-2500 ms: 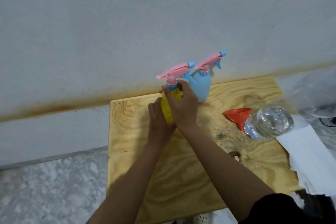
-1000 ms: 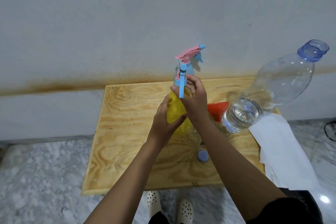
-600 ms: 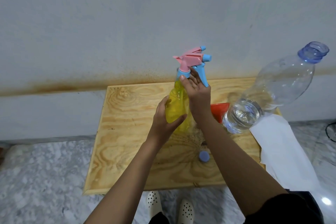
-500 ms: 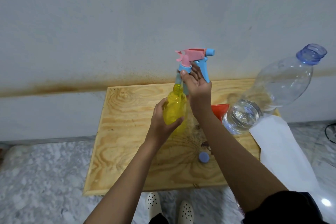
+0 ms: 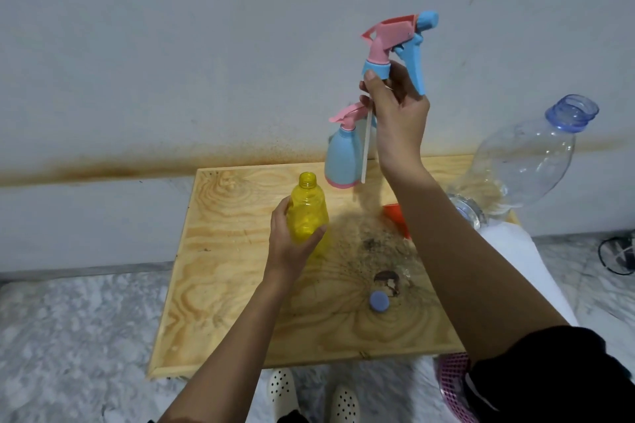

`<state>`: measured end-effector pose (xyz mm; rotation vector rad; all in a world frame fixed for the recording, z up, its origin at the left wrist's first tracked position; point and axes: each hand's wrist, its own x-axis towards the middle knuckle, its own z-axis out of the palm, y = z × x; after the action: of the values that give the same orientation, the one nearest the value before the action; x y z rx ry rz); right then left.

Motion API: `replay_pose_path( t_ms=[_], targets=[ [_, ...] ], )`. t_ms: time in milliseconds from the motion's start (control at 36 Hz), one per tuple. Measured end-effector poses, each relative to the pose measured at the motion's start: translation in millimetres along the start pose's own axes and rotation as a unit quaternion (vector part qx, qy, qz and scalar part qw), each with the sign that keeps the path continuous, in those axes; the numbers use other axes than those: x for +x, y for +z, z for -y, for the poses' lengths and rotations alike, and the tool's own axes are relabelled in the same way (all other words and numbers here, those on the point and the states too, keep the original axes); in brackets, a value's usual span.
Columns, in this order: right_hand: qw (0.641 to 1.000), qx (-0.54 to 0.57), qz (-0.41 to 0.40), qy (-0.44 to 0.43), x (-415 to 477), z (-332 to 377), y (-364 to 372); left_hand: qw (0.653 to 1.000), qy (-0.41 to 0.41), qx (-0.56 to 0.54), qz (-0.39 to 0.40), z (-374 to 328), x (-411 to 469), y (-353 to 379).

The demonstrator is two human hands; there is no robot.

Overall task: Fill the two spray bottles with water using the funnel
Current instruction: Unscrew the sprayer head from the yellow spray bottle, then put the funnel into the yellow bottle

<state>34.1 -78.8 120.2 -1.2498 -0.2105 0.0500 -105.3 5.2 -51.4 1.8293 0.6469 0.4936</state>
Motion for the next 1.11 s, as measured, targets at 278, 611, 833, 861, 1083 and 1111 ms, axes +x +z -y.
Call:
replay_pose_path(
  t_ms=[278,611,833,861,1083,1111],
  targets=[
    [0.971,-0.226,0.016,0.083,-38,-97,-39,0.999,-0.009,-0.029,0.02,14,-2,0],
    [0.921,-0.353,-0.007,0.167,-66,-166,-68,0.999,0.029,0.033,0.028,32,-4,-9],
    [0.906,-0.386,-0.046,0.167,-73,-190,-66,0.993,0.087,0.059,0.044,47,-1,-10],
    [0.906,-0.387,-0.049,0.166,-73,-191,-64,0.993,0.088,0.061,0.045,48,0,-10],
    [0.903,-0.409,-0.088,0.097,-74,-173,-61,0.99,0.117,0.061,0.054,51,6,-15],
    [0.902,-0.413,-0.107,0.07,-76,-170,-61,0.989,0.121,0.062,0.055,52,7,-15]
  ],
)
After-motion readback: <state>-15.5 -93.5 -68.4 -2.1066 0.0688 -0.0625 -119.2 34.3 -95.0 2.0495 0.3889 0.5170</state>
